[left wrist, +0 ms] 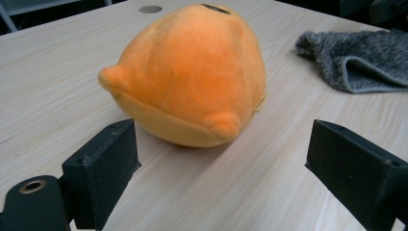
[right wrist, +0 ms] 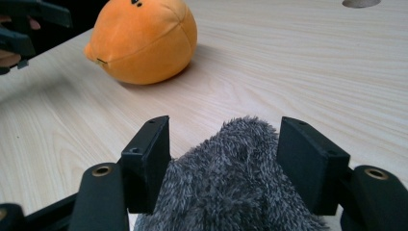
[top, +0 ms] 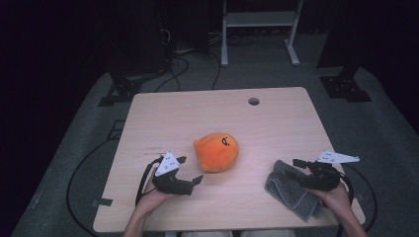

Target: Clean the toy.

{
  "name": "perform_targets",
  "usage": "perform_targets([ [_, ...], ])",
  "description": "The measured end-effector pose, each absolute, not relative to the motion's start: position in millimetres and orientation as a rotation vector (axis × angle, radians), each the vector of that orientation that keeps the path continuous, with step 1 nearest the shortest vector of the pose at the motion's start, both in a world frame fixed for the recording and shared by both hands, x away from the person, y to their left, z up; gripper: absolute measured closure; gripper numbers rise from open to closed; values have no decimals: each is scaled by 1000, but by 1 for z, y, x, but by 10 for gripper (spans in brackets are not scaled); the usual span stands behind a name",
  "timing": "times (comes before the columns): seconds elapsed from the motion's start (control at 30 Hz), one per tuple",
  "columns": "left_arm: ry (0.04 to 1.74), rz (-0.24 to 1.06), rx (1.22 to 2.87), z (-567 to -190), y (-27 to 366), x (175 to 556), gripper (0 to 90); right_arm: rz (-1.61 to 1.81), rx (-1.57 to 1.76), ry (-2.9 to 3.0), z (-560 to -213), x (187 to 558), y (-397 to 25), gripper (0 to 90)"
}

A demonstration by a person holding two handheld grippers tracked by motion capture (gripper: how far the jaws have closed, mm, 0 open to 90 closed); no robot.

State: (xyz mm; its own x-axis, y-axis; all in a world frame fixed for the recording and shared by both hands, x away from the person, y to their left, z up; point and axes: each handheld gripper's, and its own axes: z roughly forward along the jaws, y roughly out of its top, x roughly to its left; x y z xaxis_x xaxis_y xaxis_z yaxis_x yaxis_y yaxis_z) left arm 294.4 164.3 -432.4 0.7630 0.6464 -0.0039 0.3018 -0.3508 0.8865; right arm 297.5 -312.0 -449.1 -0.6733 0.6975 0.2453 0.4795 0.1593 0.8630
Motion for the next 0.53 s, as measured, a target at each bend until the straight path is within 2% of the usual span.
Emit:
perform_targets([
  [0.53, 748, 453, 1925, -454, 174, 278, 94, 1548, 1134, 2199, -449, 294, -308, 345],
])
